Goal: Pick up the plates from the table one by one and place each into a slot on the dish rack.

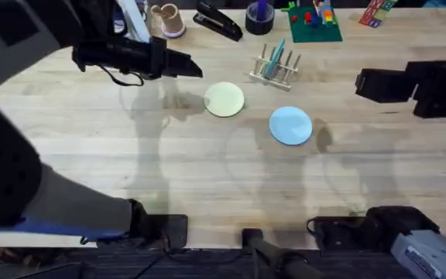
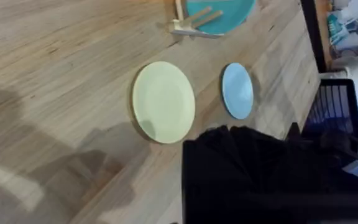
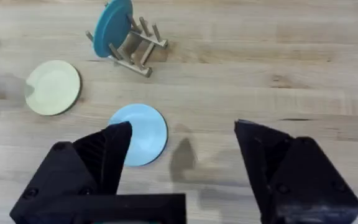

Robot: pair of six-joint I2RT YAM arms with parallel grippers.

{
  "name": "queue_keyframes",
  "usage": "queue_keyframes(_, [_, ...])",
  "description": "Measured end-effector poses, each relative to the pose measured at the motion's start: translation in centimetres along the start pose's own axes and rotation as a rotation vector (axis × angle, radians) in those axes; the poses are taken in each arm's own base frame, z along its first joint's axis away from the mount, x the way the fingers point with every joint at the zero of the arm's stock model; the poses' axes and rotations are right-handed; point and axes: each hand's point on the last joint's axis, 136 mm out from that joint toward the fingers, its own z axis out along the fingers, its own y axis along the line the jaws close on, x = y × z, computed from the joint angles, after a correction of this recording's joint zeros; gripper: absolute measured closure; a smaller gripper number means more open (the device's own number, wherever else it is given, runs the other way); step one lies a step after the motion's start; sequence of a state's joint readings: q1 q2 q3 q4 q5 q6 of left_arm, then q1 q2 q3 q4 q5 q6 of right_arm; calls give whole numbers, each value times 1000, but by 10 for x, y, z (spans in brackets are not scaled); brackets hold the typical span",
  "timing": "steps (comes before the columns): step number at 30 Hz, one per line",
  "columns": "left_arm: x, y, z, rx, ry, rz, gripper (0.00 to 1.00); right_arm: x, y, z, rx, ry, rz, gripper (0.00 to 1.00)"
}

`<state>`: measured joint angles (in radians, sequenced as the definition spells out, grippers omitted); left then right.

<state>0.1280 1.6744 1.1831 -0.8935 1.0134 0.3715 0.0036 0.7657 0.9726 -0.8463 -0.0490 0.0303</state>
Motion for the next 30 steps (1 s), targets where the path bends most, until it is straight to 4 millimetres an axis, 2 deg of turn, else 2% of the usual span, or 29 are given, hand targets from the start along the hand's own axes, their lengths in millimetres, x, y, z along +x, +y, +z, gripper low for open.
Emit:
queue_keyframes(16, [13, 43, 36, 67, 45, -36, 960, 0, 0, 0, 0, 0, 0, 7])
queue_keyframes(30, [33, 62, 67, 102, 116, -92, 960, 0, 0, 0, 0, 0, 0, 7])
